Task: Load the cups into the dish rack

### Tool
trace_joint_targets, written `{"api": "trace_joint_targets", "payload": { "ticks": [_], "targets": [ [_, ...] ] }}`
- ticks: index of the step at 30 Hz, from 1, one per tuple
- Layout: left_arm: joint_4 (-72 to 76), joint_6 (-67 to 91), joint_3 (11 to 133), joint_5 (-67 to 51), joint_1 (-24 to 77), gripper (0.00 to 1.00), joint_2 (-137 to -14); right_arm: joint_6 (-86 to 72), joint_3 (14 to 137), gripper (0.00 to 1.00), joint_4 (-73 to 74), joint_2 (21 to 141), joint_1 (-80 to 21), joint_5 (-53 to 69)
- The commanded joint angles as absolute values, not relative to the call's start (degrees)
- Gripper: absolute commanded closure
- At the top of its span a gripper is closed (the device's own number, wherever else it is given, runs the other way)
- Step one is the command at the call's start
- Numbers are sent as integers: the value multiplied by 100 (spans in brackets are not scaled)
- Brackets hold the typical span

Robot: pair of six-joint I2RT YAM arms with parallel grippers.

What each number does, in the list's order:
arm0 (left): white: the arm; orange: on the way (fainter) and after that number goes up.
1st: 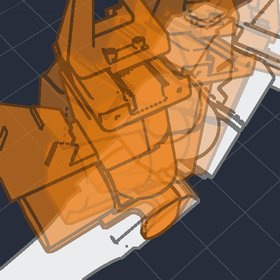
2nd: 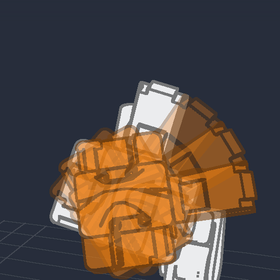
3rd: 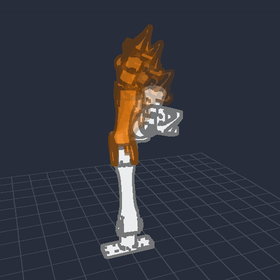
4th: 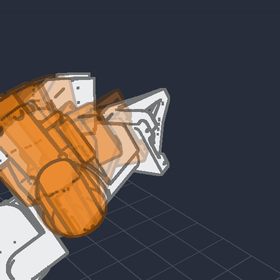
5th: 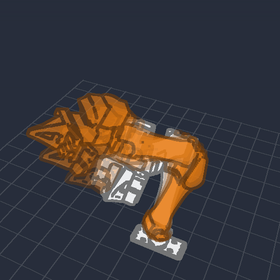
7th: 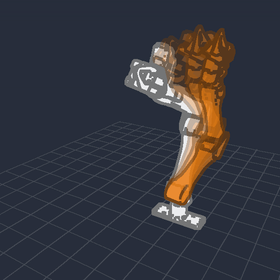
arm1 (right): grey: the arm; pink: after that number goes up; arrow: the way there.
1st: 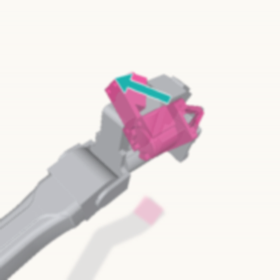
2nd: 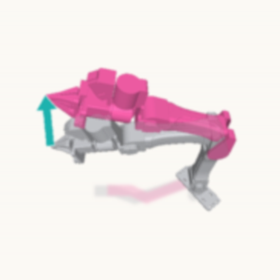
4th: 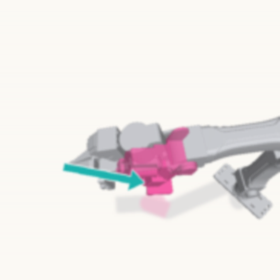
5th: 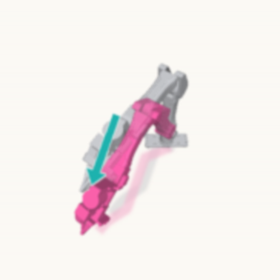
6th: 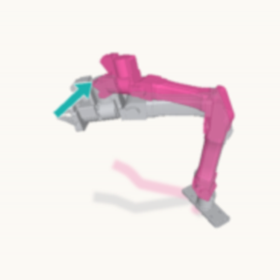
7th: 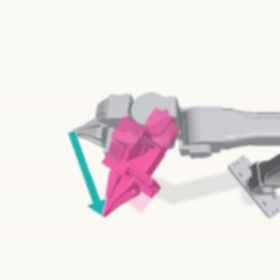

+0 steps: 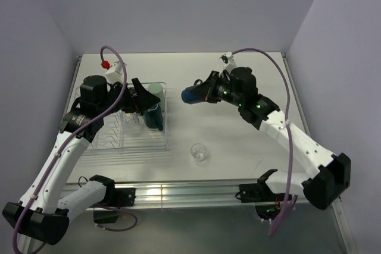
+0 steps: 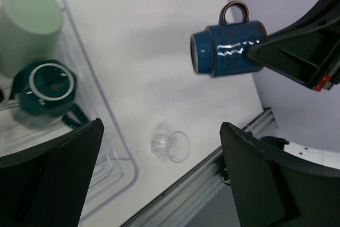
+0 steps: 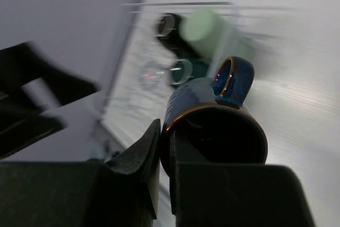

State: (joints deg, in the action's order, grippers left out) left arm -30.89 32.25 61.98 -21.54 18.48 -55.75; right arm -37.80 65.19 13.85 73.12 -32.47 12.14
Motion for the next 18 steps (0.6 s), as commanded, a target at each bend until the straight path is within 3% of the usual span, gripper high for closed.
{"api": "trace_joint_targets", "payload": {
  "ticks": [1, 9, 18],
  "targets": [
    [-1910, 3593, 6039, -3206, 1863, 1, -5440, -4665, 5881, 100, -375, 6778, -3331, 2706],
    [-634, 4148, 5512, -3849, 1863, 1, -5388, -6123, 4915, 100, -3020, 6565, -3427, 3647],
    [-141, 4245, 5151, -4104, 1863, 1, -5361, -7029, 4623, 100, -4481, 6671, -3533, 3735]
  ]
}}
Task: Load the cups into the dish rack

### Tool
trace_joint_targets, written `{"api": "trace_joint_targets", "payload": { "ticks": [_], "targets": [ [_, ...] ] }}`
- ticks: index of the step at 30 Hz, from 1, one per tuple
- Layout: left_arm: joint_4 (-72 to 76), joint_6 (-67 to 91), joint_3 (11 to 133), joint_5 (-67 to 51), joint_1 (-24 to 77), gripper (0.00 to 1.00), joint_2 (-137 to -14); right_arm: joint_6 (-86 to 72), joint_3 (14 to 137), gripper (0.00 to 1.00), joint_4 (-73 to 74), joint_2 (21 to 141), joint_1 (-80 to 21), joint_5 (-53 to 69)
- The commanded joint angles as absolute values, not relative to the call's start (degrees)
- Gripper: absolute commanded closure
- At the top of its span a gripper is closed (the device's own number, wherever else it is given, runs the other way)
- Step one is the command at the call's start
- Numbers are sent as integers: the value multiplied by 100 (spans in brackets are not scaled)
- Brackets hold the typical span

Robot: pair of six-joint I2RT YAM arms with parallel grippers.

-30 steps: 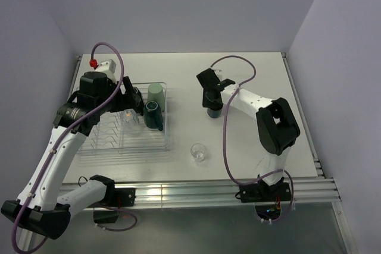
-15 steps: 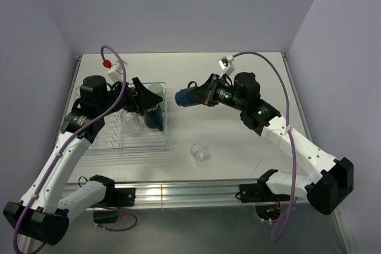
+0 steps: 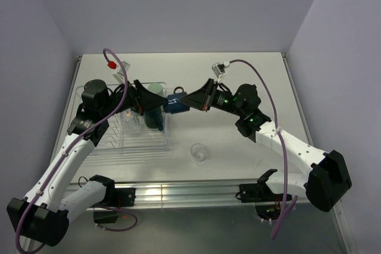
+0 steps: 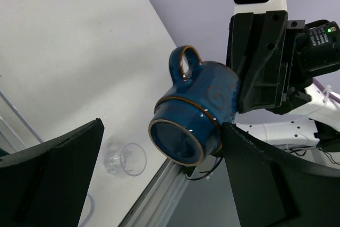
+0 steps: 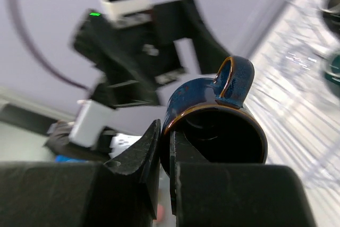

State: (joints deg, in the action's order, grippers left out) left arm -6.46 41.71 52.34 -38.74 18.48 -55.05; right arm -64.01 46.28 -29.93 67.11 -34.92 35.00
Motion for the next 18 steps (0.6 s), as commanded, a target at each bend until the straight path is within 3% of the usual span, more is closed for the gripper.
{"api": "trace_joint_targets", "payload": {
  "ticks": [1, 10, 18],
  "targets": [
    [-71, 4280, 5107, -4148, 1863, 1, -5327, -7101, 4623, 100, -4674, 6732, -3542, 3761],
    [1351, 5018, 4553, -4860, 1942, 1, -5221, -7348, 4781, 100, -5141, 7154, -3805, 3771],
    [1309, 5071, 4483, -4851, 2039, 4, -5194, -7462, 4860, 100, -5396, 7356, -3911, 3709]
  ]
}}
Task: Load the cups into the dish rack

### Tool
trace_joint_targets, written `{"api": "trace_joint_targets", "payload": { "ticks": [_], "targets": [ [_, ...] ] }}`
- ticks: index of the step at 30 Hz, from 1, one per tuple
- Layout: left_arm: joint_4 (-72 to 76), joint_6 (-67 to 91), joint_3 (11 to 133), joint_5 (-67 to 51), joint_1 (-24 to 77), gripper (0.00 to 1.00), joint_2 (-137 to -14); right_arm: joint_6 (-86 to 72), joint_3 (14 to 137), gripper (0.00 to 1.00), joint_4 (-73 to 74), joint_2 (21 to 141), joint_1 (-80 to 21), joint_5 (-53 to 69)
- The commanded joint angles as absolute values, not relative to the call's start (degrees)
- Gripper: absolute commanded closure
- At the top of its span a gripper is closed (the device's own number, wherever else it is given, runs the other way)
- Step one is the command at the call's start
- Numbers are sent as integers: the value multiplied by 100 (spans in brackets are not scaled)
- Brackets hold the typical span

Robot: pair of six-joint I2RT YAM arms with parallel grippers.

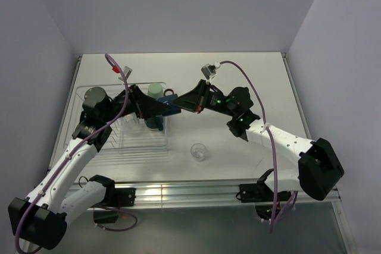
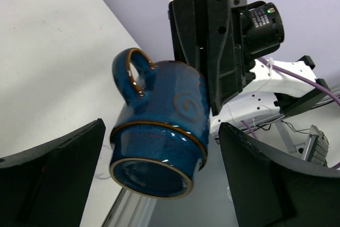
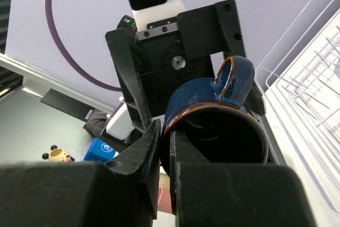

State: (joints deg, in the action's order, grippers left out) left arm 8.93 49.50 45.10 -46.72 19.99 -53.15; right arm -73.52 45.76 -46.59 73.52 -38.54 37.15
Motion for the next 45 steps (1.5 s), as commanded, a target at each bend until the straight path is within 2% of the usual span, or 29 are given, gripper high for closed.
{"api": "trace_joint_targets", "payload": {
  "ticks": [1, 2, 5, 6, 8, 9, 11, 13, 14, 15, 18, 21, 30, 33, 40, 44, 45],
  "targets": [
    [1327, 5097, 4474, -4843, 2056, 6, -5177, -7453, 4869, 100, -5396, 7374, -3920, 3683],
    [1327, 5115, 4465, -4834, 2065, 9, -5168, -7453, 4869, 100, -5396, 7400, -3920, 3674],
    [1249, 5107, 4491, -4834, 2083, 31, -5142, -7453, 4887, 100, -5440, 7470, -3920, 3656],
    [1222, 5098, 4509, -4834, 2083, 42, -5133, -7444, 4895, 100, -5440, 7488, -3920, 3648],
    [1187, 5080, 4535, -4843, 2100, 54, -5124, -7436, 4930, 100, -5440, 7558, -3920, 3647],
    [1126, 5071, 4544, -4834, 2092, 65, -5124, -7444, 4948, 100, -5458, 7576, -3920, 3647],
    [1116, 5071, 4553, -4869, 2109, 71, -5115, -7462, 4975, 100, -5502, 7620, -3920, 3648],
    [1073, 5071, 4570, -4852, 2118, 85, -5098, -7436, 4983, 100, -5484, 7629, -3920, 3639],
    [1072, 5080, 4588, -4869, 2118, 89, -5089, -7427, 4983, 100, -5484, 7638, -3929, 3630],
    [985, 5071, 4605, -4834, 2127, 100, -5080, -7418, 4975, 100, -5484, 7638, -3929, 3621],
    [827, 4992, 4711, -4720, 2127, 100, -4993, -7348, 4931, 100, -5432, 7594, -3929, 3560],
    [406, 4817, 4939, -4527, 2127, 100, -4905, -7181, 4913, 94, -5108, 7506, -3929, 3464],
    [-1010, 4289, 5660, -4052, 2127, 100, -4843, -6434, 4983, 61, -3763, 7058, -3929, 3015],
    [-1248, 4219, 5818, -3973, 2118, 100, -4843, -6258, 4992, 55, -3473, 6979, -3929, 2883],
    [-1985, 3903, 6196, -3639, 2109, 100, -4825, -6012, 4966, 51, -3042, 6821, -3929, 2655],
    [-2819, 3657, 6591, -3104, 2118, 100, -4808, -5722, 5010, 51, -2357, 6636, -3911, 2242],
    [-3074, 3534, 6775, -2676, 2118, 100, -4808, -5548, 5062, 51, -1894, 6575, -3902, 1919]
  ]
}}
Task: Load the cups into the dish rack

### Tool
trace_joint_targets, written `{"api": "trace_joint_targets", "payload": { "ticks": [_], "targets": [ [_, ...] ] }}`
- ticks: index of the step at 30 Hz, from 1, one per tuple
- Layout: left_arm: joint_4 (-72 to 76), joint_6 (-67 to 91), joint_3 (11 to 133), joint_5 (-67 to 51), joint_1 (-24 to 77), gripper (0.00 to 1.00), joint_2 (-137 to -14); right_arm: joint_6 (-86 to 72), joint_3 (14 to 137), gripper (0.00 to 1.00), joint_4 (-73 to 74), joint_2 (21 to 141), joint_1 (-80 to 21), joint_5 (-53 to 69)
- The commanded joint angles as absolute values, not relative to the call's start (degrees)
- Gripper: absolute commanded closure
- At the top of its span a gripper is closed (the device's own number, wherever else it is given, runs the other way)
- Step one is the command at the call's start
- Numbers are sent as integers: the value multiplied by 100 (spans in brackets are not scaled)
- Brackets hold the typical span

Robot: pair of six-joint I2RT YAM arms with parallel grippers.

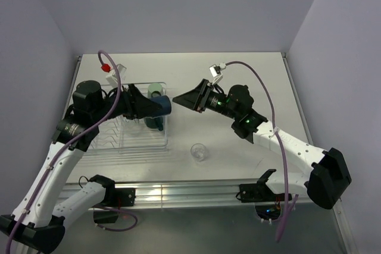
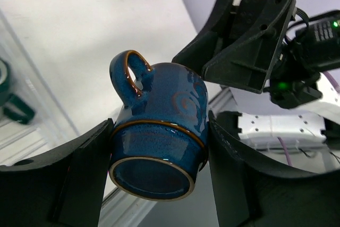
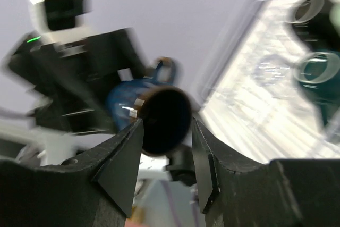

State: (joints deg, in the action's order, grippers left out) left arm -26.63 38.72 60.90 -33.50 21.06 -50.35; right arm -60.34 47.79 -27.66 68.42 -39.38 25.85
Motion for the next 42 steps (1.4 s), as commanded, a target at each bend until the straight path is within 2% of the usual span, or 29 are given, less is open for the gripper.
{"api": "trace_joint_targets", "payload": {
  "ticks": [1, 6, 10, 15, 27, 42],
  "targets": [
    [-3546, 3498, 6846, -2437, 2118, 100, -4842, -5433, 5115, 51, -1594, 6479, -3902, 1725],
    [-4552, 3384, 6918, -1006, 2118, 100, -4974, -4660, 5739, 50, 365, 6416, -3911, 511],
    [-4834, 3410, 6575, -407, 2118, 100, -5036, -4395, 5871, 50, 931, 6355, -3920, -165],
    [-5272, 3288, 6390, 307, 2118, 100, -5124, -4219, 5906, 49, 1230, 6302, -3911, -457],
    [-5019, 3120, 5740, 440, 2249, 100, -5581, -4052, 5880, 49, 1380, 6355, -3911, -571],
    [-4544, 3305, 5642, 826, 2847, 100, -6661, -3973, 5713, 49, 1406, 6319, -3911, -624]
  ]
}}
